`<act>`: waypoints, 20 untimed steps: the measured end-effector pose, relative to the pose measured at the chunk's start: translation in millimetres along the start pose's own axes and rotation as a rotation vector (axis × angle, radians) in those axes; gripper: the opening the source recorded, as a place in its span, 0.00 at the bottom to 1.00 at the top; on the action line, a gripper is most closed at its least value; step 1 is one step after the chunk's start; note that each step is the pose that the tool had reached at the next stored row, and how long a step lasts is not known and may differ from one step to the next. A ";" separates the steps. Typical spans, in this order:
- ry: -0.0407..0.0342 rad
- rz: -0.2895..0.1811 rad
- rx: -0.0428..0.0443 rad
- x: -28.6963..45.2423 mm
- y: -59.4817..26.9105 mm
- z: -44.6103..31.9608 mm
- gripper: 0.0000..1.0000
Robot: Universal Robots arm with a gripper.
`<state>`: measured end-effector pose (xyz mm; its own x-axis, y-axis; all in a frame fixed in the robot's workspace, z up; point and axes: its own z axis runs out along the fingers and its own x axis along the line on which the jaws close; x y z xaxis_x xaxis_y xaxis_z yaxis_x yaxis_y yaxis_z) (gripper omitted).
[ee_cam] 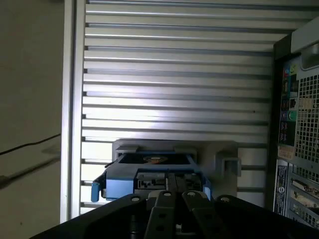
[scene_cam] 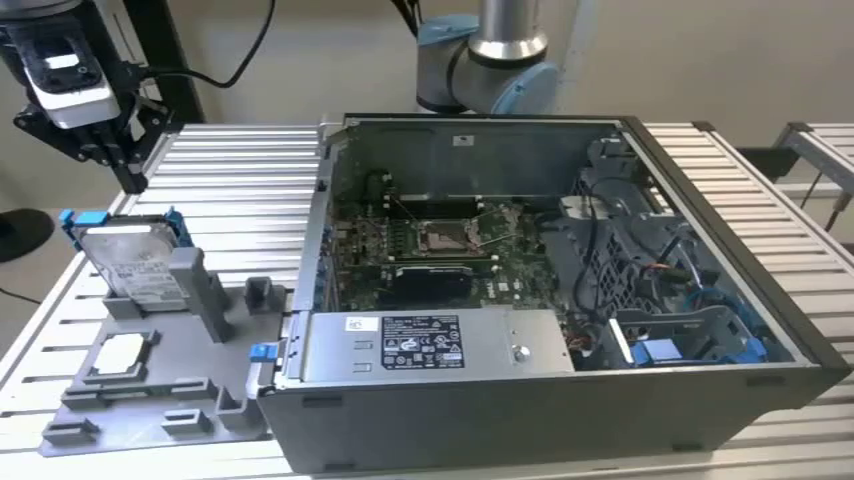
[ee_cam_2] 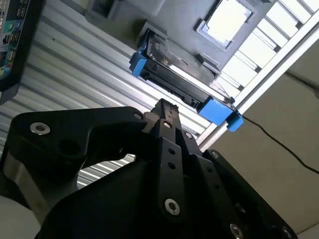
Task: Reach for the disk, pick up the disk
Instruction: 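Reach for the disk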
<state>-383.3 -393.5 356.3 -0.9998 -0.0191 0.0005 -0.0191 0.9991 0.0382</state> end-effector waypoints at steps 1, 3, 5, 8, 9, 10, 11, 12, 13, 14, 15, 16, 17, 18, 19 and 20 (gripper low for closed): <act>0.0000 0.000 0.0000 0.0 0.0 0.0 0.00; 0.0001 0.000 0.0001 0.1 0.0 -0.1 0.00; -0.0005 0.000 0.0001 3.2 0.1 -0.1 0.00; -0.0018 0.000 0.0001 9.0 -0.7 0.0 0.00; -0.0027 0.000 0.0001 11.9 -1.2 0.0 0.00; -0.0034 0.000 0.0000 14.5 -2.0 -0.1 0.00; -0.0039 0.000 0.0001 17.0 -3.0 -0.1 0.00; -0.0044 0.000 0.0001 19.5 -4.0 -0.2 0.00; -0.0050 0.000 0.0001 22.0 -5.0 -0.2 0.00; -0.0053 0.000 0.0001 24.4 -6.3 -0.3 0.00; -0.0055 0.000 0.0001 26.4 -7.8 -0.3 0.00; -0.0057 0.000 0.0001 28.3 -9.3 -0.3 0.00; -0.0057 0.000 0.0002 30.2 -10.8 -0.5 0.00; -0.0058 0.000 0.0001 31.9 -12.4 -0.5 0.00; -0.0058 0.000 0.0001 33.4 -14.2 -0.6 0.00; -0.0058 0.000 0.0001 34.4 -16.3 -0.6 0.00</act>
<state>-417.4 -410.4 356.3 -0.9998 -0.0191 -0.0054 -0.0193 0.9991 0.0381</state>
